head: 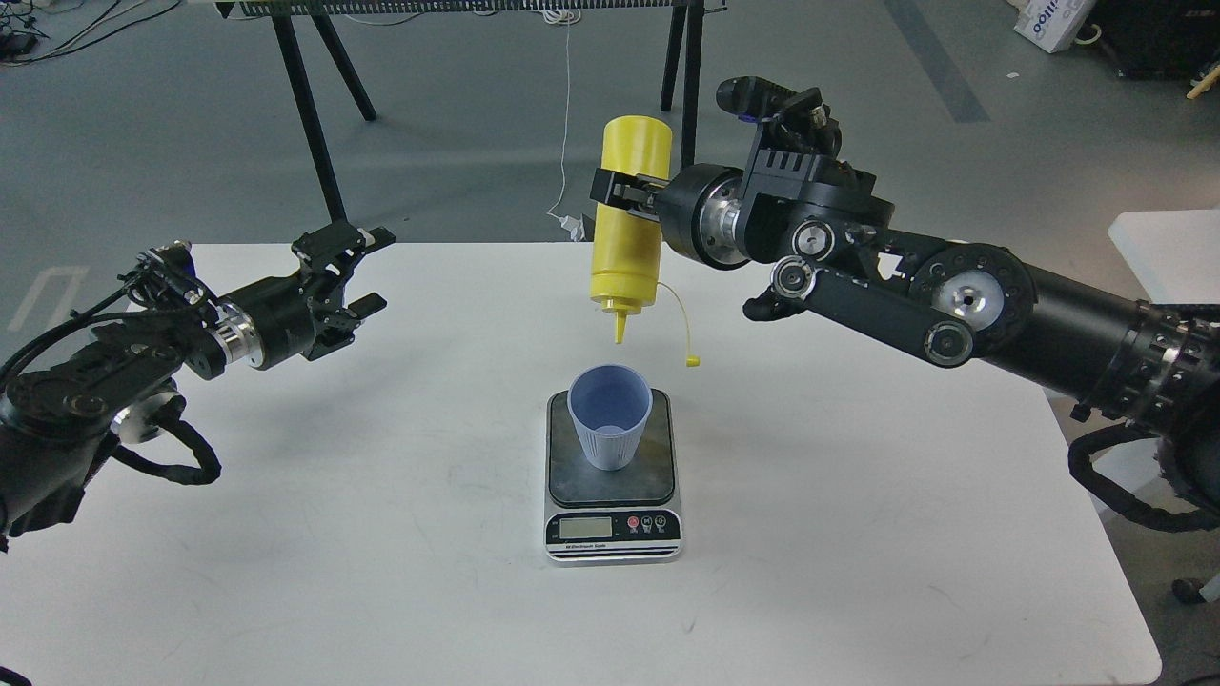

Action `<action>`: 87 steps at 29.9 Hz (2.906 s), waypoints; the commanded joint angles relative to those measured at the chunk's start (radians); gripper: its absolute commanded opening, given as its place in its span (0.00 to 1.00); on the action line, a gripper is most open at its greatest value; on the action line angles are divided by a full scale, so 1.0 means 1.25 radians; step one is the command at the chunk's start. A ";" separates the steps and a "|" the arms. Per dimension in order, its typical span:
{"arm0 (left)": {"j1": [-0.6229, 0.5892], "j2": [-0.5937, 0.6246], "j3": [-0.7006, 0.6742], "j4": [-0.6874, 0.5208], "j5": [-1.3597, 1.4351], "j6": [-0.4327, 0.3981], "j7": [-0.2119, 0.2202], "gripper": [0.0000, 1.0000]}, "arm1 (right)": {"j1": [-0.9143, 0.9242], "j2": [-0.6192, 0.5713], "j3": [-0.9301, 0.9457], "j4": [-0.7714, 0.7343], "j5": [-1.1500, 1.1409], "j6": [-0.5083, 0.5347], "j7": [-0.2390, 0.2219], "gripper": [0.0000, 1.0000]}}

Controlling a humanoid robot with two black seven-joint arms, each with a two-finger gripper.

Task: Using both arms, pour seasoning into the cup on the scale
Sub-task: 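Squeeze seasoning from the bottle into the cup, then raise the yellow bottle up away from the cup, then lower the yellow bottle upright onto the table beside the scale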

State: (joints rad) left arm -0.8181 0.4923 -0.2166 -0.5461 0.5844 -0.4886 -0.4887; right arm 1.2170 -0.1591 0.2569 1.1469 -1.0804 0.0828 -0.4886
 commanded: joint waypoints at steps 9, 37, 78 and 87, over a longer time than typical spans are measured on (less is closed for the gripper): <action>0.004 0.003 0.001 0.000 0.001 0.000 0.000 0.99 | -0.018 0.016 -0.021 0.007 -0.008 0.000 0.000 0.01; 0.078 0.136 0.000 -0.007 0.001 0.000 0.000 0.99 | -0.338 -0.005 1.150 -0.052 0.784 -0.274 0.000 0.01; 0.031 0.120 -0.012 -0.011 0.001 0.000 0.000 0.99 | -0.845 0.077 0.873 -0.065 0.931 -0.067 0.000 0.54; 0.029 0.119 -0.011 -0.010 0.004 0.000 0.000 0.99 | -0.907 0.028 0.890 0.014 0.933 -0.006 0.000 0.98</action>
State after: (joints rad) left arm -0.7806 0.6420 -0.2301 -0.5597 0.5883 -0.4887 -0.4886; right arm 0.1092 -0.1030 1.3635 1.1353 0.0846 0.0635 -0.4887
